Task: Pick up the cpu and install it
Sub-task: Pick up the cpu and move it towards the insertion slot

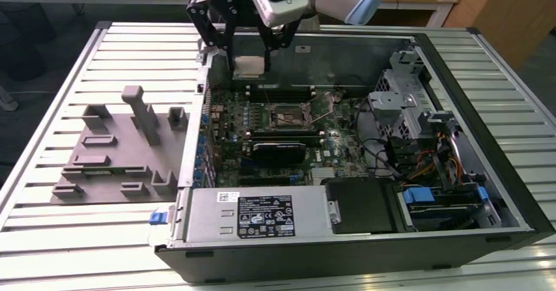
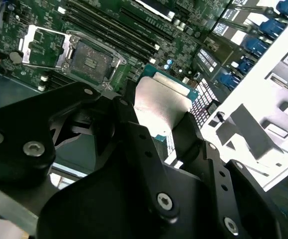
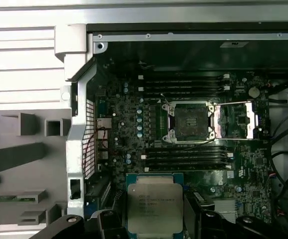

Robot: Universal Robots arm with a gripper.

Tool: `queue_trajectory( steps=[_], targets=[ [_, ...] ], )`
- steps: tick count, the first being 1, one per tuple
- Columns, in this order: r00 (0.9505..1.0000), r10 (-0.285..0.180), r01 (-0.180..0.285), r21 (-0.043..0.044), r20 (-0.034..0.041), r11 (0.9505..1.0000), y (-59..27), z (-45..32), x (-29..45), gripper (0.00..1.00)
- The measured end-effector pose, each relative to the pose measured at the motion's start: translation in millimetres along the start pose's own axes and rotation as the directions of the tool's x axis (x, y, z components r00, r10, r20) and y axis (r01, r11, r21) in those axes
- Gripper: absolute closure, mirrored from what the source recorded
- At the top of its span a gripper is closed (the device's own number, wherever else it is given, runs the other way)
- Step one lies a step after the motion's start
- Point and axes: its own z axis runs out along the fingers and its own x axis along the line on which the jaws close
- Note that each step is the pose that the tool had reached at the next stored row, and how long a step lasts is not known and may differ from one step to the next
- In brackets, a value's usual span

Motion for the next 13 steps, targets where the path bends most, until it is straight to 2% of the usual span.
queue_trajectory(
  steps=[13],
  targets=[
    [1.0000, 0.000, 0.000, 0.0000, 0.0000, 1.0000, 1.3, 0.5, -21.7, 0.46]
  ],
)
